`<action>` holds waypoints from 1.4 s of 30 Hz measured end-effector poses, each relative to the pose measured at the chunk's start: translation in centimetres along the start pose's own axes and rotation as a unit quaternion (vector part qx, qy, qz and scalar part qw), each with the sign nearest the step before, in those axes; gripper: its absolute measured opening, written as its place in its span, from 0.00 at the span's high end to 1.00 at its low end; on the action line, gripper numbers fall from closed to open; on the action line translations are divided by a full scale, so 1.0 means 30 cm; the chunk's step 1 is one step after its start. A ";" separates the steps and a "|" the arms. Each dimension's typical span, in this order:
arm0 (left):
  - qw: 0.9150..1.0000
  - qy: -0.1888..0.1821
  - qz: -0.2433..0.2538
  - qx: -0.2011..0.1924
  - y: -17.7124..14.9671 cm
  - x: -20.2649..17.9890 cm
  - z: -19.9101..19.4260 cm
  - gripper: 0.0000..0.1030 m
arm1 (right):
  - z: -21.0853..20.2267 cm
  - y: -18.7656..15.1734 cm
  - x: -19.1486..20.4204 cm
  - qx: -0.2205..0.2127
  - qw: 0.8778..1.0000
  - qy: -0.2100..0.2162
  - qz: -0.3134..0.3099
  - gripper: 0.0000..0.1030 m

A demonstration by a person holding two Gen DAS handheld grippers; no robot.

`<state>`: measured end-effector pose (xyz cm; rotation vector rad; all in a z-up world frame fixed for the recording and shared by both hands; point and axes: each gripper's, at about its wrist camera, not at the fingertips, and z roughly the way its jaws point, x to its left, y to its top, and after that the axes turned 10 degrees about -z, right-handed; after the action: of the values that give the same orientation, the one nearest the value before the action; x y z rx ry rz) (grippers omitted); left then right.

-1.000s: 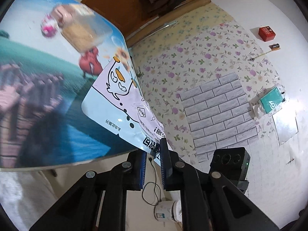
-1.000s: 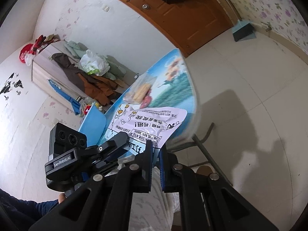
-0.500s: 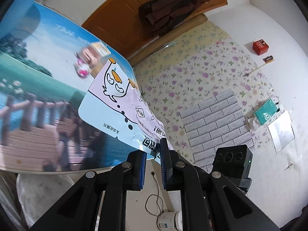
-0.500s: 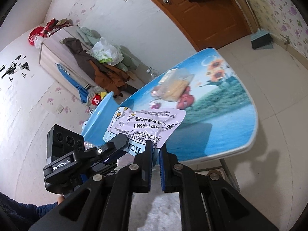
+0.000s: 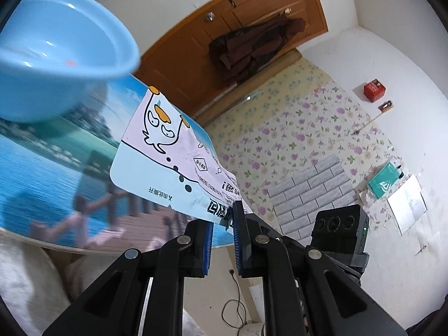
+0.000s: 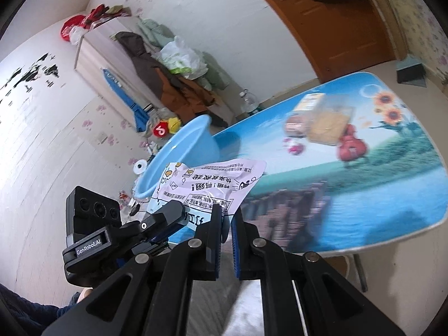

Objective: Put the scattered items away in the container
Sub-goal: 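Lower the printed packet into the blue basin with the right gripper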

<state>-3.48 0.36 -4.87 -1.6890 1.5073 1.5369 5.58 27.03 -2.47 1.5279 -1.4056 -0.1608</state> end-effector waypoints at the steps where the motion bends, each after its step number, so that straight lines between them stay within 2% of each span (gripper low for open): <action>1: 1.000 -0.001 -0.003 -0.006 0.010 0.013 -0.028 0.89 | 0.013 0.003 0.018 0.001 1.000 0.002 -0.004 0.93; 12: 0.998 0.002 -0.022 -0.066 0.062 0.115 -0.272 0.88 | 0.179 0.021 0.209 0.022 0.999 0.033 -0.037 0.93; 22: 0.994 0.017 -0.034 -0.103 0.046 0.178 -0.436 0.89 | 0.285 0.005 0.323 0.038 0.997 0.055 -0.050 0.93; 42: 0.993 0.023 -0.035 -0.110 0.043 0.206 -0.486 0.88 | 0.321 -0.008 0.349 0.043 0.996 0.059 -0.055 0.93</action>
<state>0.77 -14.92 -5.30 -1.8902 1.3259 1.6879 2.53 13.16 -1.98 1.6599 -1.2503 -0.0752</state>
